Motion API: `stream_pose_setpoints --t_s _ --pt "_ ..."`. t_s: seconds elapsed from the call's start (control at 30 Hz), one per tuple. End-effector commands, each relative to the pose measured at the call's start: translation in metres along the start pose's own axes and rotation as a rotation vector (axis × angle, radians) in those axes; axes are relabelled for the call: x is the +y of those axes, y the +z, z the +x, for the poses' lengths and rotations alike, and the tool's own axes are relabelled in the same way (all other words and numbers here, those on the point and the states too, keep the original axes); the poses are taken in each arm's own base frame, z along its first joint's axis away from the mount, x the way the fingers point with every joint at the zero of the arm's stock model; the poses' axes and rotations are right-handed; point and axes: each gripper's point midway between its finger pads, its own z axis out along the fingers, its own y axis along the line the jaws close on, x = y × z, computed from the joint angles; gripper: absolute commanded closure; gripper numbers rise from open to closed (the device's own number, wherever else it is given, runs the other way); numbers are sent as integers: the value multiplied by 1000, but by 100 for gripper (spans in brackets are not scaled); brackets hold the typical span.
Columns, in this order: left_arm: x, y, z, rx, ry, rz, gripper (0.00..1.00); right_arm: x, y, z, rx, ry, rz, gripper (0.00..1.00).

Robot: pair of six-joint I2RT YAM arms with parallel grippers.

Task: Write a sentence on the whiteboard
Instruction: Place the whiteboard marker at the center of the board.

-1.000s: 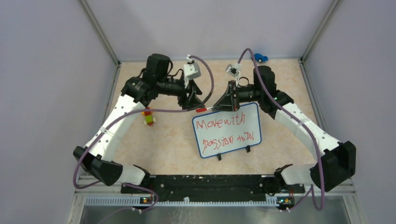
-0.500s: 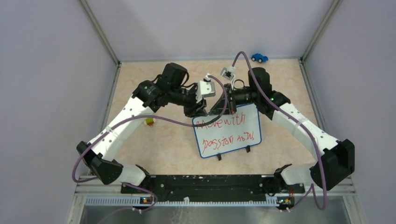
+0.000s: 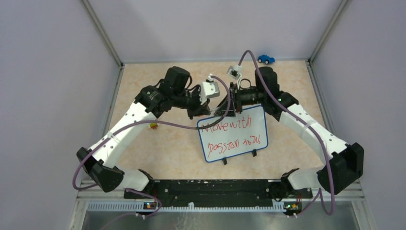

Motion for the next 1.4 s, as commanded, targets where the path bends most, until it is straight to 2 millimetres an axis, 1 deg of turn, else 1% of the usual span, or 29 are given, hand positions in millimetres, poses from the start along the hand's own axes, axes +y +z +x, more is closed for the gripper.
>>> stream_pose_setpoints --t_s 0.0,0.1,0.2,0.23,0.3,0.4,0.47,0.6,0.67,0.7,0.8,0.9,1.1,1.17,1.37 --pt "38 -25 -4 -65 -92 -142 100 11 -19 -38 -84 -72 0 52" --pt "68 -43 8 -104 -200 -183 100 2 -34 -48 -134 -64 45 40" --pt "96 -55 30 -97 -284 -255 100 -9 -51 -56 -173 -60 102 31" --pt "104 -58 40 -89 -317 -274 100 -14 -57 -57 -183 -55 121 29" --pt "115 -61 60 -61 -386 -291 100 -23 -71 -58 -206 -46 156 28" --pt "125 -64 97 3 -463 -320 100 -37 -91 -57 -231 -42 219 27" --pt "123 -61 124 56 -498 -328 100 -45 -105 -54 -247 -41 266 27" --pt "110 -52 186 193 -555 -341 100 -62 -136 -44 -267 -17 352 26" --pt "101 -47 215 266 -569 -343 100 -66 -148 -38 -269 -14 378 25" --pt "94 -44 228 294 -577 -328 100 -70 -157 -35 -276 -13 400 25" --pt "75 -33 258 353 -607 -286 100 -78 -172 -26 -278 -21 464 25" --pt "64 -26 281 390 -629 -275 100 -85 -178 -16 -268 -16 511 25" --pt "58 -15 313 445 -640 -289 100 -91 -177 -2 -251 -2 527 25" --pt "57 -14 321 466 -636 -290 96 -93 -177 0 -248 1 530 25" --pt "54 -9 337 508 -639 -273 80 -94 -177 3 -242 0 534 25"
